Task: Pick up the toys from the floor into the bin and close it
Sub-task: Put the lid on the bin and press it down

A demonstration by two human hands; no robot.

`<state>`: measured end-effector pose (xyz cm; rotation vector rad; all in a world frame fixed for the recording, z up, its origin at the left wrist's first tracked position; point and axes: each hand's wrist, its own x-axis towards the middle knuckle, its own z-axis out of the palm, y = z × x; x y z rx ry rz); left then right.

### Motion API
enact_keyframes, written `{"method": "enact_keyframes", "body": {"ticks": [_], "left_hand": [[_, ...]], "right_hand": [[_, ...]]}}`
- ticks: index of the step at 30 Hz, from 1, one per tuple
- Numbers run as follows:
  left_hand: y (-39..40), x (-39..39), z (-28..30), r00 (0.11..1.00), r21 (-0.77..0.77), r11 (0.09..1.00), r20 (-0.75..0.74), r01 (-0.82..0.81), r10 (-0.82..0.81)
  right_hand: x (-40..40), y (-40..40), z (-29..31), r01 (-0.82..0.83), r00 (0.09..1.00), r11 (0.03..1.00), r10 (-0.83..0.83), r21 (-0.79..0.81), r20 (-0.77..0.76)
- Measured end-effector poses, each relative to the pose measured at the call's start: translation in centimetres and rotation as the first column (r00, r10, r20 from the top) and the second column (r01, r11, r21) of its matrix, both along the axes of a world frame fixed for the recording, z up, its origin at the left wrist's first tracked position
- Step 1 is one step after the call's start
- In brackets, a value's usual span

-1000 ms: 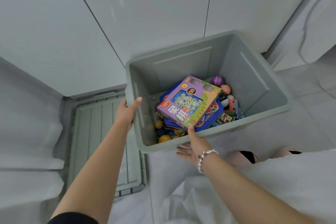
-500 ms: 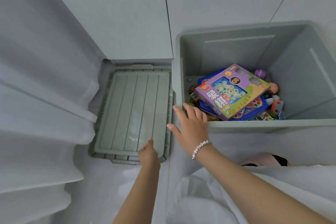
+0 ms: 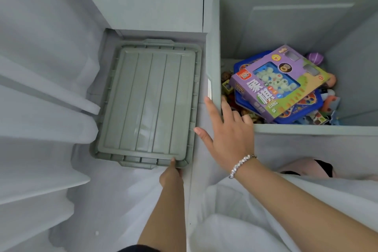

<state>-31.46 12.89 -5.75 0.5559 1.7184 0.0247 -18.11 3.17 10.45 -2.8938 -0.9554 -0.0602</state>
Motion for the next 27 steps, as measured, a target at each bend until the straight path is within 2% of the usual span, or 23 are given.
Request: {"method": "enact_keyframes", "body": {"ticks": [3,5,6,10,13,17,19,21,24,27], "left_hand": [[0.3,0.2,0.0,0.998,-0.002,0.999,-0.048,0.042,-0.042],[0.6,0.3,0.5,0.994,0.028,0.999,-0.108,0.032,-0.029],[0.7,0.4,0.9,0.995,0.027,0.999,-0.099,-0.027,0.029],[0.8,0.5,2.5,0.974,0.079,0.971,0.044,-0.225,0.223],[0.6,-0.1,5.1,0.936,0.071,0.961,0.258,-0.266,0.240],[1.2,-0.4,9.5,0.826,0.090,0.960,0.534,-0.265,0.178],[1.8,0.2,12.5,0.776,0.135,0.958,0.619,-0.255,0.120],[2.2,1.1,15.8,0.733,0.208,0.952,0.680,-0.226,0.025],[2.4,2.3,20.3,0.710,0.400,0.909,0.674,-0.120,-0.203],[3.3,3.0,24.3,0.696,0.522,0.849,0.639,-0.082,-0.326]], "right_hand": [[0.0,0.0,0.1,-0.015,1.000,1.000,0.015,-0.002,-0.020],[0.0,0.0,0.2,-0.015,1.000,1.000,0.015,0.002,-0.017],[0.0,0.0,0.2,-0.015,1.000,1.000,0.015,0.003,-0.019],[0.0,0.0,0.5,-0.020,0.999,1.000,0.020,-0.010,-0.040],[-0.1,0.0,0.8,-0.011,0.998,0.999,0.009,-0.034,-0.070],[-0.2,0.0,1.5,-0.006,0.988,0.996,-0.008,-0.088,-0.157],[-0.1,0.1,2.3,-0.035,0.982,0.988,0.005,-0.152,-0.190],[0.1,-0.3,2.8,-0.087,0.964,0.986,0.048,-0.143,-0.260],[-0.1,-0.3,4.5,-0.115,0.940,0.993,0.101,-0.024,-0.324],[-0.2,1.0,7.3,-0.077,0.872,0.956,0.202,0.281,-0.445]]}}
